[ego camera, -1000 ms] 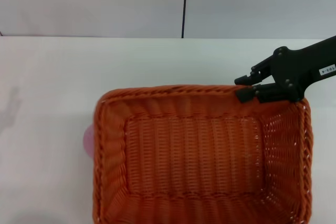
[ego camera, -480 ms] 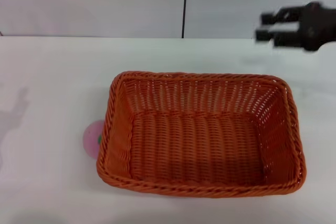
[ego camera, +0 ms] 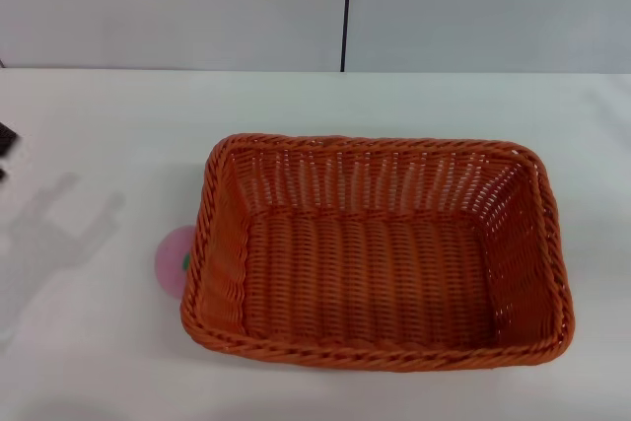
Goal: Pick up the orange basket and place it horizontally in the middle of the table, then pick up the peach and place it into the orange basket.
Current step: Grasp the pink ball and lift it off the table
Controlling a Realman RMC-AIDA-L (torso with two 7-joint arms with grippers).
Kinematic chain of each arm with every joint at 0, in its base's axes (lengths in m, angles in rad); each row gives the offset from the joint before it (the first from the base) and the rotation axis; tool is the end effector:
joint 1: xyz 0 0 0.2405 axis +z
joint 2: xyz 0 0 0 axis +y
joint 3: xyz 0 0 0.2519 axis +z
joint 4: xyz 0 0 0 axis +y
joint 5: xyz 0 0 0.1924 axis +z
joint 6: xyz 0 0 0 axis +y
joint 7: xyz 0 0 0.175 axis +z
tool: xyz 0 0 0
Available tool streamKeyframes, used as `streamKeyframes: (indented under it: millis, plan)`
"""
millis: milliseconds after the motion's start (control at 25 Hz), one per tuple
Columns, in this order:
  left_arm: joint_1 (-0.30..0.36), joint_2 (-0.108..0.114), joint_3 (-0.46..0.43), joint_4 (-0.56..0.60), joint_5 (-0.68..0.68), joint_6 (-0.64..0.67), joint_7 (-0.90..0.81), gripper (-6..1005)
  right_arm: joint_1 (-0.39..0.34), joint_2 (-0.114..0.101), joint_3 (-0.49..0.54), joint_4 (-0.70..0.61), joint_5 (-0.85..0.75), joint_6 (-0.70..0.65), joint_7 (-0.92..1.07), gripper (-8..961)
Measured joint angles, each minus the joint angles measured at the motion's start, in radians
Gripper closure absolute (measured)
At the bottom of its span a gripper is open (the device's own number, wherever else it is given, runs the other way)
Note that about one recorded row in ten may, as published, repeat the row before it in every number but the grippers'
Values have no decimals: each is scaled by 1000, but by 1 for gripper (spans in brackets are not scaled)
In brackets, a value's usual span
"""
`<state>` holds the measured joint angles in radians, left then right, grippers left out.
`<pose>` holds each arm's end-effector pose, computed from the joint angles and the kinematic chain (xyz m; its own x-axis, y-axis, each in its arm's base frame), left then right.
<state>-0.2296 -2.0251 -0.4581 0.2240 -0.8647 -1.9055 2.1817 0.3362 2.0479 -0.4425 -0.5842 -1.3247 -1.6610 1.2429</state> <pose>-0.3183 0.2241 0.0516 0.3195 0.0074 0.9476 0.8071 -0.5260 -0.2680 0.2667 0.3153 0.1103 0.3745 0.1141 -0.9202 -0.7033 -0.6118 -0.3621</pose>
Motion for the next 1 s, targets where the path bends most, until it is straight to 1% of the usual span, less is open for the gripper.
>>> streamKeyframes:
  millis: [80,200,280,320,360,400,440,480,520,640,680,880,1000]
  plan:
    - [-4,-5,104,68,0,22,2,188,-36,1,4,59,62,-5,-15,446]
    - [1,-6,162,91,0,57,4,188,-47,-3,18,90,70,-6,-19,446]
    - [5,-7,220,101,-1,117,7,188,-52,-5,54,128,72,-6,-24,446]
    - [5,-7,220,101,-1,117,7,188,-52,-5,54,128,72,-6,-24,446]
    - [6,-10,249,103,-1,146,9,188,-52,-5,68,138,72,-6,-24,446]
    - [3,-18,290,107,0,188,15,188,-50,-2,106,160,73,-6,-25,446]
    - [3,-18,290,107,0,188,15,188,-50,-2,106,160,73,-6,-25,446]
    - [0,-26,327,109,0,225,21,188,-47,2,150,182,74,-6,-25,446]
    - [0,-26,327,109,0,225,21,188,-47,2,150,182,74,-6,-25,446]
    - [-5,-31,374,106,-1,258,26,188,-45,3,189,208,75,-8,-24,446]
    - [-8,-32,400,106,0,276,27,188,-45,3,190,209,75,-9,-23,446]
    - [-16,-32,429,104,-1,301,27,188,-48,3,191,215,75,-10,-20,446]
    - [-27,-32,463,102,0,329,27,188,-49,4,191,221,76,-10,-19,446]
